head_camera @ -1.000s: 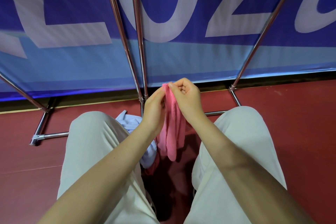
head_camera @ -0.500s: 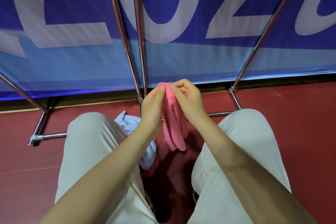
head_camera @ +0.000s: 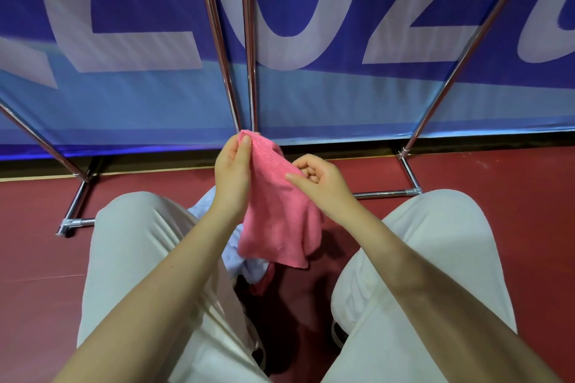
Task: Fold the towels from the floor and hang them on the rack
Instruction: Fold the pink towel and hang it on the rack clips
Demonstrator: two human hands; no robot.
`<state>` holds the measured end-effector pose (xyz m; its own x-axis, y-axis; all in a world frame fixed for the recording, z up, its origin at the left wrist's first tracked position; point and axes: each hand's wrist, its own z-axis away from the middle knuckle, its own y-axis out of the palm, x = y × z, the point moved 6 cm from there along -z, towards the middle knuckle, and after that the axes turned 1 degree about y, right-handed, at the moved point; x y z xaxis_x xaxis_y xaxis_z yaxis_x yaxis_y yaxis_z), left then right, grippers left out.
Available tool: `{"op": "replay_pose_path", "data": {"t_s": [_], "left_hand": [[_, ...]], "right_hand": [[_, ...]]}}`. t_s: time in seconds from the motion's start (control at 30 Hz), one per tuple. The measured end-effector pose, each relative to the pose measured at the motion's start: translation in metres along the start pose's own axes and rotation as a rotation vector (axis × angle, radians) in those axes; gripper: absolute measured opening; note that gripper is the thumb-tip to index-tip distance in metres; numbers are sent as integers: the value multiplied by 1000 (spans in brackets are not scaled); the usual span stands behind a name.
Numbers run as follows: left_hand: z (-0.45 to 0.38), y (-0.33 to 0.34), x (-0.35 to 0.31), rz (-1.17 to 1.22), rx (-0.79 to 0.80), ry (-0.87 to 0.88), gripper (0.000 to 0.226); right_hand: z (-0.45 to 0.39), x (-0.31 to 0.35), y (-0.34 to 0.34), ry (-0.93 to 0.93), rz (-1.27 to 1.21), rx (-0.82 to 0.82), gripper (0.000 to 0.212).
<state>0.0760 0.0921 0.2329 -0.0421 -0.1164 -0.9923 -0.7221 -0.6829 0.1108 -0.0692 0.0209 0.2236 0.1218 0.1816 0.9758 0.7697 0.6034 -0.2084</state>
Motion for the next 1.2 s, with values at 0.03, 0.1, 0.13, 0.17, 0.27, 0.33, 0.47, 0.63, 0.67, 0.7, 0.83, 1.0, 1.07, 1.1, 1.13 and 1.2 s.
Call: {"op": "replay_pose_path", "data": {"t_s": [0.03,0.1,0.13,0.17,0.27,0.33,0.47,0.63,0.67,0.7,0.83,1.0,1.07,1.1,1.13,1.2], "left_hand": [[-1,-6,-2,4,-38,-4,28],[-7,-23,-2,13,-107,-17,28],[-11,-31,-1,27,-125,-25,28],[-14,-38,0,47,-137,-29,27],[-20,-60,0,81,-207,-21,26],[-21,-71,-3,91,-251,-2,27],[-24,-87,-7,120,-311,20,25],[-25,-102,-12,156,-368,26,24],[-25,-105,-13,159,-383,27,24],[-25,-107,-14,162,-398,27,23],[-25,-107,-19,227,-405,39,22],[-23,-94,-26,85,-295,110,22],[-21,-87,-29,7,-226,150,23],[-20,-84,-30,-12,-193,163,23],[-19,-80,-30,-15,-161,170,23],[-15,-74,-32,-53,-116,199,24]], "right_hand": [[1,-4,0,11,21,4,12],[2,-10,0,26,48,4,17],[3,-14,-1,30,58,4,18],[4,-17,-3,37,73,2,17],[9,-27,-7,63,129,17,11],[12,-35,-8,84,142,39,11],[18,-49,-10,123,197,64,15],[25,-58,-19,106,347,55,12],[26,-60,-20,99,377,54,13],[27,-62,-22,94,414,58,15],[29,-67,-23,98,575,100,35],[30,-74,-33,164,667,62,39],[28,-79,-40,215,667,18,31],[26,-83,-44,252,657,-10,27],[25,-86,-48,291,638,-44,21],[23,-91,-57,355,588,-126,10]]}}
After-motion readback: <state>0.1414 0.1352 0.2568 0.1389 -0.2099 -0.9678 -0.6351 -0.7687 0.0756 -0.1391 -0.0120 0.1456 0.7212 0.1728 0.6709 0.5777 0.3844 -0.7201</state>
